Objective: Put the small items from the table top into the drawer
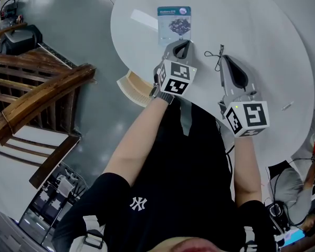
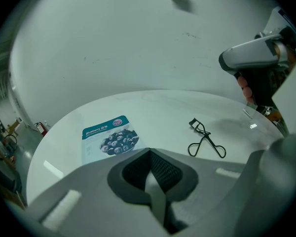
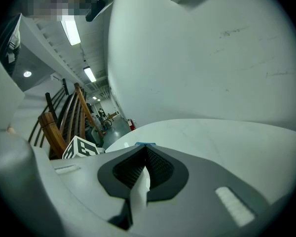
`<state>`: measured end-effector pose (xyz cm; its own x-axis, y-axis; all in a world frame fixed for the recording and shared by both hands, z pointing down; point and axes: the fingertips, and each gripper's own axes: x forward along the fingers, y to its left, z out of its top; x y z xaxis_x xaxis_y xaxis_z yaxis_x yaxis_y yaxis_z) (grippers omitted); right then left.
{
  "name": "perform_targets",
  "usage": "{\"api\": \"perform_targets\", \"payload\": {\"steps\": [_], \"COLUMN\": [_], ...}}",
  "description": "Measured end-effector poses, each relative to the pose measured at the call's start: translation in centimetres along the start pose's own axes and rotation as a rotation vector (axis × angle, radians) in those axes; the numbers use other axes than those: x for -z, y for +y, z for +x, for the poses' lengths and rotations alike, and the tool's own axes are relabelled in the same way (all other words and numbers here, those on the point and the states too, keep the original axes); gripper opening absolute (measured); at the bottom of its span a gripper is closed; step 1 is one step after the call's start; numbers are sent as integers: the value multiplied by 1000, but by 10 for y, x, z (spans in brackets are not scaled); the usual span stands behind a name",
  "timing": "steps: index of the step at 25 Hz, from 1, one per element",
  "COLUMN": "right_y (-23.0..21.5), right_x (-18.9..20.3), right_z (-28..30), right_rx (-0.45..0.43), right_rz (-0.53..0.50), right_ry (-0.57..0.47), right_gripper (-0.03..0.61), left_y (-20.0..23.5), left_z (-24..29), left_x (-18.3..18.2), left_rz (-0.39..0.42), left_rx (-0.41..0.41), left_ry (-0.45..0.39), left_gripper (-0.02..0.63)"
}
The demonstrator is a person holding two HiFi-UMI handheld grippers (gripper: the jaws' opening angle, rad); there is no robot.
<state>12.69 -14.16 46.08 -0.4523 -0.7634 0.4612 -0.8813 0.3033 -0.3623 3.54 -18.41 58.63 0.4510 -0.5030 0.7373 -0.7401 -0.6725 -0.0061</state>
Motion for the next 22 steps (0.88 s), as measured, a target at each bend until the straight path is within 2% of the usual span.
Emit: {"api": "perform_targets", "payload": {"steps": [7,11,16,22], "right_y": [7,15,29,54], "right_x": [-10,-9,-23,-19], "right_z": [-4,-8,-19,-23], "right_rx": [-6,-9,-12,-24], "right_rz": [-12,-26,-43,-59], "right_ry": [-10,-19,-27,-57], "right_gripper": [23,23,23,23], "left_y": [0,-5,-7,-1], "left_z": [-18,-30,-59,-97], "left_x": [-11,-10,-28,-17], "left_rz": [-57,-59,-71,-100], "left_rx": [13,27,40,26], "left_ry": [-38,-63,-110,-158], "left_gripper": [3,3,2,3]}}
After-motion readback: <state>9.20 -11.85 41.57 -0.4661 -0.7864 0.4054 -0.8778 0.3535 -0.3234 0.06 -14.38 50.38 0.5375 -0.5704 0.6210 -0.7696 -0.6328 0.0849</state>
